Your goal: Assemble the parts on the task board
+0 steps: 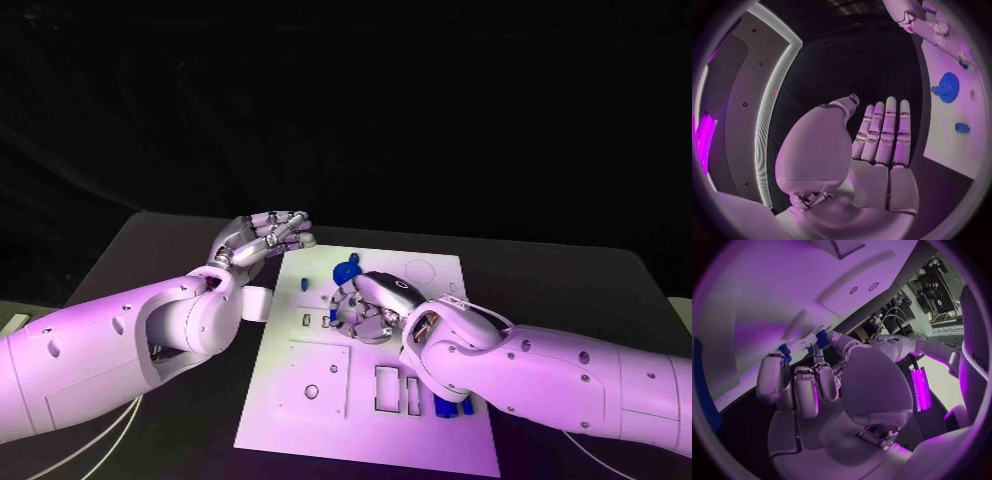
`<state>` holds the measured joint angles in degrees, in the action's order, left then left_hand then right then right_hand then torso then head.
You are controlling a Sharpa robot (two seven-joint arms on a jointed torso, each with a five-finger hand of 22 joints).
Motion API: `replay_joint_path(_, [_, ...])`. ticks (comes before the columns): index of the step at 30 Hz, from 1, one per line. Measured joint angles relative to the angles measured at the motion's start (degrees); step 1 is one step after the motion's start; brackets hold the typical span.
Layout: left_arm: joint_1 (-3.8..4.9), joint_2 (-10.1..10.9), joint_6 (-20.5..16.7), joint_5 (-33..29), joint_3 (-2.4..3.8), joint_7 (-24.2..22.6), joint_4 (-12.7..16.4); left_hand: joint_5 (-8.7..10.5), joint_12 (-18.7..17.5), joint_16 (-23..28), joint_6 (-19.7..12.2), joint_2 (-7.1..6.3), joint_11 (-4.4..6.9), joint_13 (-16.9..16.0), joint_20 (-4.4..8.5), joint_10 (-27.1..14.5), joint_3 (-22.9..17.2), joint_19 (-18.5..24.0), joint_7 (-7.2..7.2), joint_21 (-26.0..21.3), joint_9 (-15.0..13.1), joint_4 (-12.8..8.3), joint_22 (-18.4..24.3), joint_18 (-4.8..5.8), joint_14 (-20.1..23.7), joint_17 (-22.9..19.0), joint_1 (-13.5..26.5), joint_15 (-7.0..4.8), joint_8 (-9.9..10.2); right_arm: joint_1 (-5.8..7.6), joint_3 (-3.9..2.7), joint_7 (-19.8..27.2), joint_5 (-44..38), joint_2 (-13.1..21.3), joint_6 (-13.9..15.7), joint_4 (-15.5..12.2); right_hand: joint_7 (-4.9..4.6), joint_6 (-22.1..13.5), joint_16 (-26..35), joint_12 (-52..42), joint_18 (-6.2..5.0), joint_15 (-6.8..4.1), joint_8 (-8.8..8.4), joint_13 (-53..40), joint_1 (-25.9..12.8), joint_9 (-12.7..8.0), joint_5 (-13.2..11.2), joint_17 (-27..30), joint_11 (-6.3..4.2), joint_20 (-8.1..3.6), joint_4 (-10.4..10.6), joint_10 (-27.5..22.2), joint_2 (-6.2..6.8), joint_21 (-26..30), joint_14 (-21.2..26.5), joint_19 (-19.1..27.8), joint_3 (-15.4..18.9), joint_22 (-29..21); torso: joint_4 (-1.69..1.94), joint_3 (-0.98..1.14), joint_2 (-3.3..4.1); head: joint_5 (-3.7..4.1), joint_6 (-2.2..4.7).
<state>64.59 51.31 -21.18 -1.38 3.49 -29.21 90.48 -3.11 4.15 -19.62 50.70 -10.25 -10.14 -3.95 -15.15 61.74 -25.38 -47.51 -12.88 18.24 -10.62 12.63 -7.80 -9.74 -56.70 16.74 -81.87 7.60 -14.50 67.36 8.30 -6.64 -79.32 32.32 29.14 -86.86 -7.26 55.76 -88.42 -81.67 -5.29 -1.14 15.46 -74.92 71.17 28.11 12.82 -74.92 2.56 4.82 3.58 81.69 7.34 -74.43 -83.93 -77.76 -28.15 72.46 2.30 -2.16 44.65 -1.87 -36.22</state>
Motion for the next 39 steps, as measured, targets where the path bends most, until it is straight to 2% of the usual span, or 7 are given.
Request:
replay_joint_path(15, [0.0, 0.1, 0.0, 0.0, 0.0, 0.0, 0.0, 0.0, 0.0, 0.0, 0.0, 0.0, 0.0, 0.0, 0.0, 0.0, 0.0, 0.0, 0.0, 0.0, 0.0, 0.0, 0.0, 0.0, 0.0, 0.0, 0.0, 0.0, 0.0, -0.24, 0.05, -1.1, -2.2, 0.0, -0.7, 0.6, -0.02, -0.2, 0.0, 0.0, 0.0, 0.0, 0.01, 0.0, -0.2, 0.0, 0.3, 0.0, 0.0, 0.0, 0.0, 0.0, -0.26, 0.0, 0.0, 0.0, 0.0, -0.1, -0.12, 0.05, -0.02, 0.08, -0.23])
replay_joint_path(39, [0.0, 0.3, 0.0, -0.1, 0.0, 0.0, 0.0, 0.0, 0.0, 0.0, 0.0, 0.0, 0.0, 0.0, 0.0, 0.0, 0.2, 0.0, 0.0, 0.0, 0.0, -0.2, 0.1, 0.0, 0.0, 0.1, 0.0, 0.0, 0.0, -0.23, 0.03, -1.2, -2.9, -0.6, -1.1, 1.4, -0.05, -0.9, 0.0, 0.0, 0.0, 0.0, -0.01, 0.0, -0.3, 0.0, 0.2, 0.0, 0.0, 0.0, 0.1, 0.0, -0.07, 0.3, 0.0, 0.0, 0.2, -0.5, -0.08, -0.01, -0.02, 0.16, -0.39])
